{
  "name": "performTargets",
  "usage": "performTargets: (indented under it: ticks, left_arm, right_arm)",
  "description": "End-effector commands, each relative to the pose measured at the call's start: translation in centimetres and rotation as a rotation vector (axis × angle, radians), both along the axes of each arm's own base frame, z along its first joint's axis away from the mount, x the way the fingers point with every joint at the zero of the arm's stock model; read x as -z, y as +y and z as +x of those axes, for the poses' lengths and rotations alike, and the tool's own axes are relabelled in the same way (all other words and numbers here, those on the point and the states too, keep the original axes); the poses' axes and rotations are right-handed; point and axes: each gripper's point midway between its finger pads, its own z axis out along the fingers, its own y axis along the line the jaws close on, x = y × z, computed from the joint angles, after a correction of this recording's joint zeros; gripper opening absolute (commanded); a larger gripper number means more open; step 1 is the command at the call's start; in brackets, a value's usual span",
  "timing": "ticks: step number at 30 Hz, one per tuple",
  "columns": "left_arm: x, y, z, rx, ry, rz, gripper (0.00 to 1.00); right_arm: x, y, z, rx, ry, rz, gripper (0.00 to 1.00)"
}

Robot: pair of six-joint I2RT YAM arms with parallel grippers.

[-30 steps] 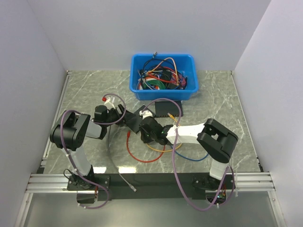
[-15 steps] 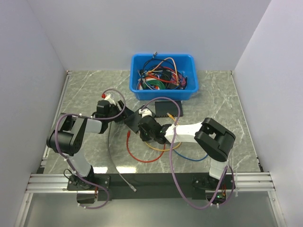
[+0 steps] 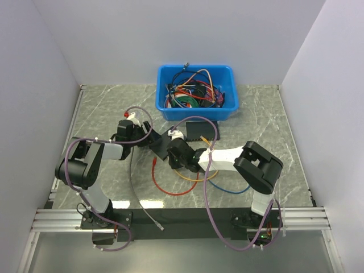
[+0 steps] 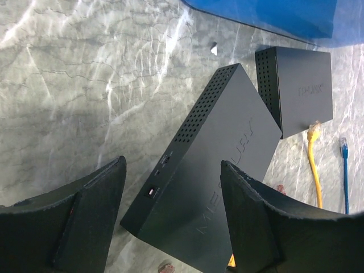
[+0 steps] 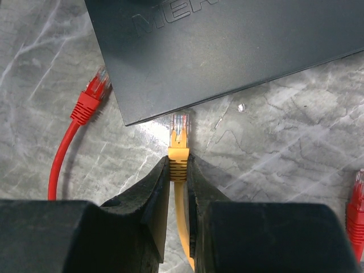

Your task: Insert the plug into the switch port

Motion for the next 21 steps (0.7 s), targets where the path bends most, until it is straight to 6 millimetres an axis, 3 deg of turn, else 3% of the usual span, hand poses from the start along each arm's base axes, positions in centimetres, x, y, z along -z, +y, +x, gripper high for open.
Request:
performTargets:
  ticks: [1,11,21]
  left_arm:
    - [-0.3,-0.2,-0.4,0.028,-0.02,0.029,0.73]
    - [0.0,-0.3,-0.6,0.035,-0.021,0.033,0.72]
    - [0.2,-0.8,-0.9,0.061,-0.025,0.033,0.72]
  right_arm:
    - [-2.3,0.7,1.2,0.022,-0.032,0.034,0.0]
    - [-3.6,1.3,1.6,0.026,-0.047,0.051,0.0]
    - [-3.4,1.9,1.8,0.022,-0.047,0.059,0.0]
